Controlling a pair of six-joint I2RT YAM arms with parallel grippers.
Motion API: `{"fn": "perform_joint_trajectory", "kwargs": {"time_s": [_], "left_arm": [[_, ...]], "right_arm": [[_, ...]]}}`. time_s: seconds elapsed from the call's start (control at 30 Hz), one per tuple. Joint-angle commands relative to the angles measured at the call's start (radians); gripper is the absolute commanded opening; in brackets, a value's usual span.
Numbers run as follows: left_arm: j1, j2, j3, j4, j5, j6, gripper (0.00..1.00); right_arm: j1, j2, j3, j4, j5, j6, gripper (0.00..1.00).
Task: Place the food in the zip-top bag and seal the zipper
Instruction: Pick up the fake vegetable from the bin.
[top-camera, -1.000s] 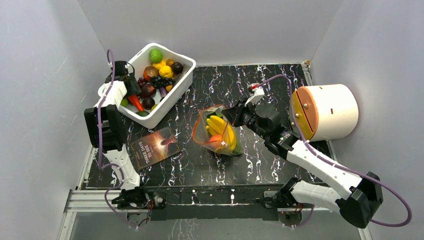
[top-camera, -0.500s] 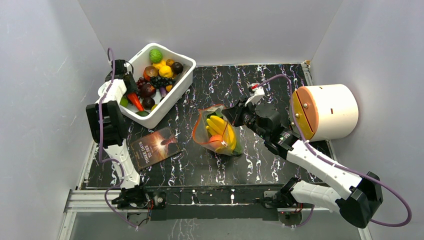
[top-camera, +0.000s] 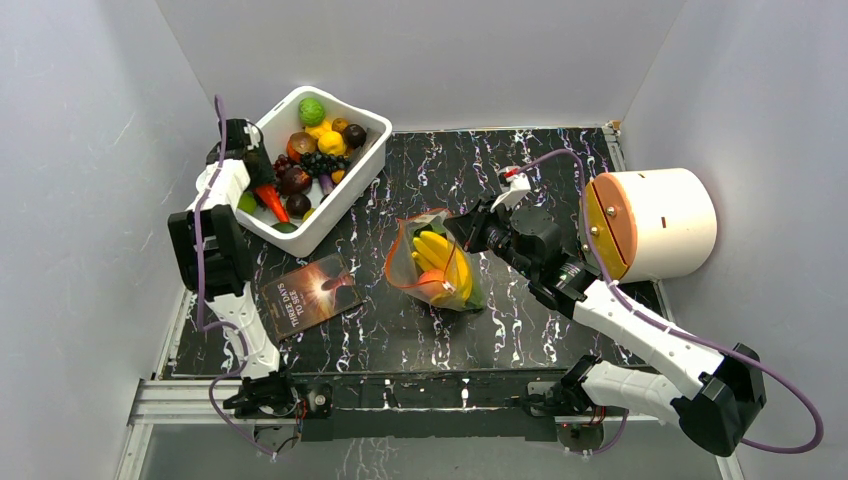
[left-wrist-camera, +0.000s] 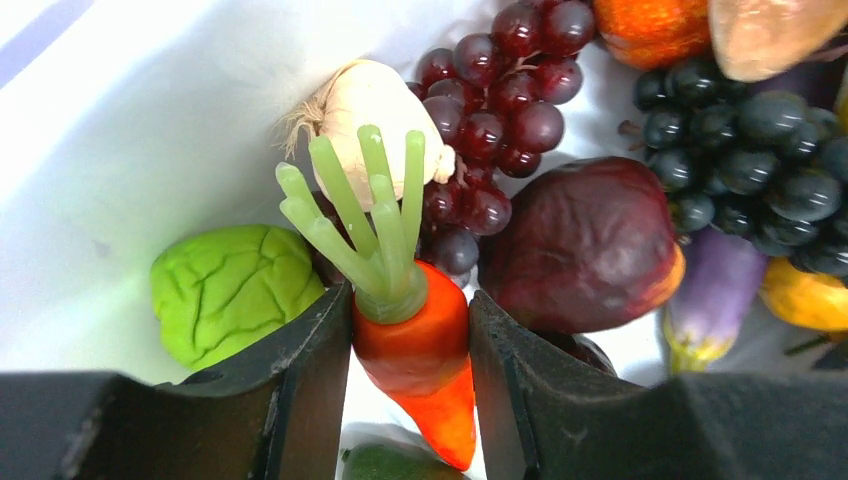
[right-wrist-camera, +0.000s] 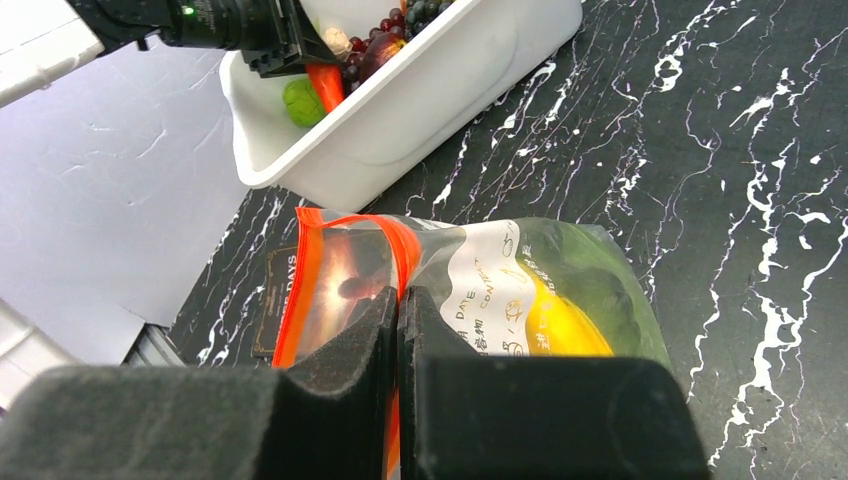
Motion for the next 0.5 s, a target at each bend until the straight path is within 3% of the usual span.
{"fn": "perform_joint_trajectory", "kwargs": {"time_s": [0.0,0.2,0.47], "left_arm": [[-0.007,-0.158,-0.014,-0.012,0.050,0.009,0.25],[-0.022,-0.311,-0.114,0.036,0.100,-0.036,0.22],[-0.028,-0.457,-0.153,0.036,0.286,-0.078,0.22]], "right_arm": [[-0.003,-0.032,0.042,0.064,0.040,0.024,0.00],[-0.003,-0.055,0.026,0.044,0.039,0.037,0.00],[-0.003,-0.090,0.038,-0.008,0.040,0.064,0.00]]}}
